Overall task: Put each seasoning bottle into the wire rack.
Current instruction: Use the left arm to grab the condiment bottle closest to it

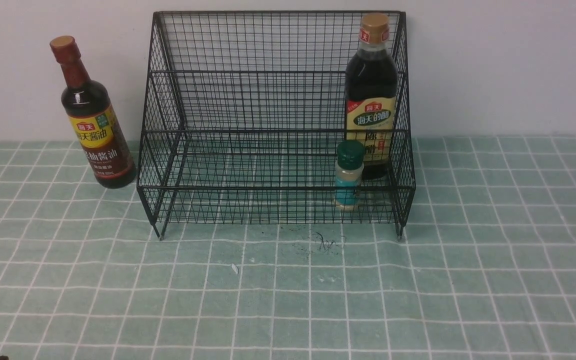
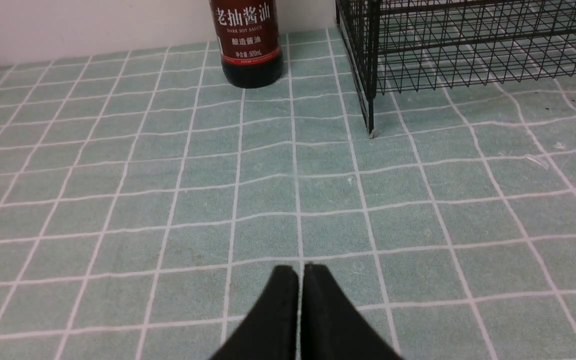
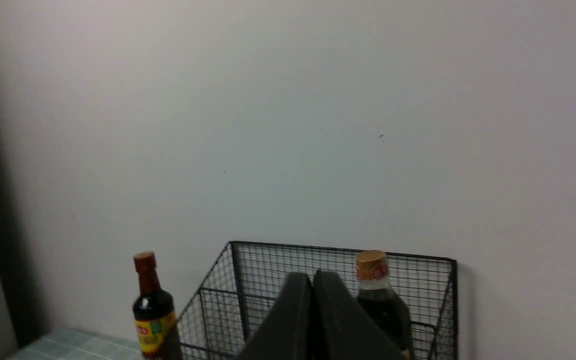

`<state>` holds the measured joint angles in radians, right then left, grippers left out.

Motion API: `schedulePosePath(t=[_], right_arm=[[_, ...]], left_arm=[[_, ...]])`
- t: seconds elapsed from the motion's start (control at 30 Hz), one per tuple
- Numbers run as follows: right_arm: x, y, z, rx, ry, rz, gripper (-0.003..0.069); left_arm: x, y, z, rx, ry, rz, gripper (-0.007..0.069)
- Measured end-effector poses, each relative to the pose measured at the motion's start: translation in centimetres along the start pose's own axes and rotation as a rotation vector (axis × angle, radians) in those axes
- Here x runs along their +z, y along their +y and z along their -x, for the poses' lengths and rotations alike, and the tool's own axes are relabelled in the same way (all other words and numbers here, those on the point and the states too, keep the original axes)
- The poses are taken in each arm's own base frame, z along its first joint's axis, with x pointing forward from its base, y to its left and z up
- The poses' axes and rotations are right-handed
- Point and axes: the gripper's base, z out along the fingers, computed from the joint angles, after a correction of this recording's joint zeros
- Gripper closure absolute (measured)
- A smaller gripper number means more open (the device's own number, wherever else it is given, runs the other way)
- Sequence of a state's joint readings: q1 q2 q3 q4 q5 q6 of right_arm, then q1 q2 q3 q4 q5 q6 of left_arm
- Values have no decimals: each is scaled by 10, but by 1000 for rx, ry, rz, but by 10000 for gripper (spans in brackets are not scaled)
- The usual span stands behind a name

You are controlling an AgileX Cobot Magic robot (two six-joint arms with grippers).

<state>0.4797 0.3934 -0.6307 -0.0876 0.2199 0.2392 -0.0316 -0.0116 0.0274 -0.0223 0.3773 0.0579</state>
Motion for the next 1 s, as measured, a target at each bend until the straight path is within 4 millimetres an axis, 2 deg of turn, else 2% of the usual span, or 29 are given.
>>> schedulePosePath(t=[0.2, 0.3, 0.43, 0.47, 0.57, 0.63, 0.67, 0.7, 0.73, 0.8, 1.0], right_arm=[[-11, -5, -17, -181, 1, -30, 673], [-17, -9, -29, -212, 10, -69, 673], [-30, -22, -68, -213, 60, -202, 673], [-34, -27, -85, -195, 93, -241, 673], [-43, -35, -118, -170, 158, -321, 673], [-52, -43, -154, -152, 236, -384, 673], [-54, -46, -165, -145, 261, -400, 673], [-55, -46, -168, -144, 267, -404, 673], [-59, -49, -182, -133, 308, -431, 673], [-64, -51, -190, -120, 353, -462, 673], [-65, -52, -190, -119, 357, -473, 673]], left_arm=[[0, 0, 0, 0, 0, 1, 631], [0, 0, 0, 0, 0, 1, 631], [0, 0, 0, 0, 0, 1, 631], [0, 0, 0, 0, 0, 1, 631], [0, 0, 0, 0, 0, 1, 631], [0, 0, 0, 0, 0, 1, 631], [0, 0, 0, 0, 0, 1, 631], [0, 0, 0, 0, 0, 1, 631], [0, 0, 0, 0, 0, 1, 631], [0, 0, 0, 0, 0, 1, 631], [0, 0, 0, 0, 0, 1, 631]])
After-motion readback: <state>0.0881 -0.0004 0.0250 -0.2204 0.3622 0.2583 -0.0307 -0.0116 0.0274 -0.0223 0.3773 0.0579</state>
